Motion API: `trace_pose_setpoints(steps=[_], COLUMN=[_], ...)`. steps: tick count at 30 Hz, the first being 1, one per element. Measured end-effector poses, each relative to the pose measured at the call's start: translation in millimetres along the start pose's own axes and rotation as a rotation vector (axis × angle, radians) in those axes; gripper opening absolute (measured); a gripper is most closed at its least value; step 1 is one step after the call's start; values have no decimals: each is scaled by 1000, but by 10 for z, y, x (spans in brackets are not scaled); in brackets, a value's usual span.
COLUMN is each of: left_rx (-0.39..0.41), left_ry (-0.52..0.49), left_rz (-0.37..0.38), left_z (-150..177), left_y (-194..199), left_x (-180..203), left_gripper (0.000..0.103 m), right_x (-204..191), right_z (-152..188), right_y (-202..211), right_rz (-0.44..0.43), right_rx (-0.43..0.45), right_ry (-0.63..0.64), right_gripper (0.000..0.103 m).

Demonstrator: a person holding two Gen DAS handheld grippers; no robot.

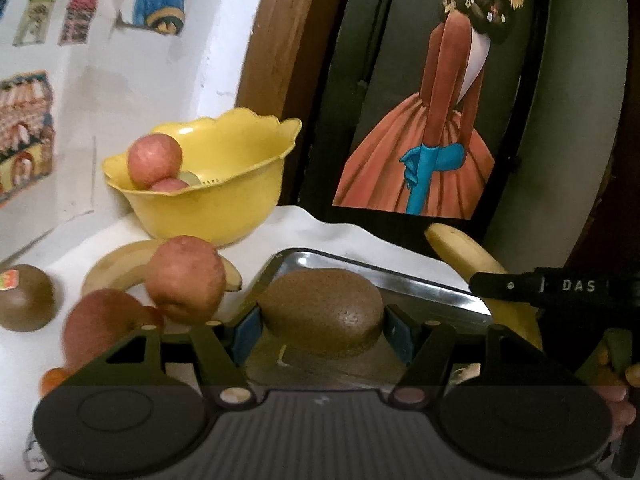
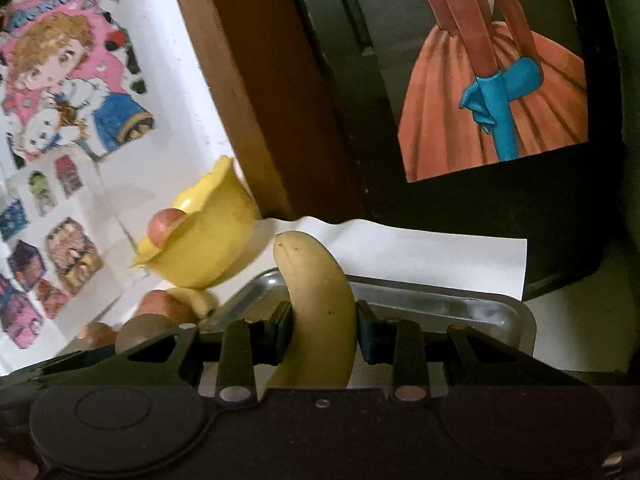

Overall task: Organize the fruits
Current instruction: 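Carry the kiwi with the left tool into the steel tray while the right tool sets the banana there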

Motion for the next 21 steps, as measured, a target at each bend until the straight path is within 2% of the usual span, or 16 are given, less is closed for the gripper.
trace_pose_setpoints(steps=[7, 21], left_rx=[-29, -71], left_ry=[4, 16], left_rz=[-1, -17], left_z=[95, 198], left_y=[-288, -547], left_x=[2, -24], left_gripper=[70, 70], right_x=[81, 46], right_z=[161, 241], right_y=[-259, -417], right_rz=[29, 37], right_rx=[-53, -69], right_ry=[17, 81], right_gripper=[35, 35])
Point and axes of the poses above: each gripper's, at about its wrist camera, not at the fingertips, and y roughly against the way its jaws point, x to its right, z to its underside, the point moved 9 cm from there along -y, roughly the way its jaws point, and after that the axes turned 2 degrees about x, right-handed, at the moved point
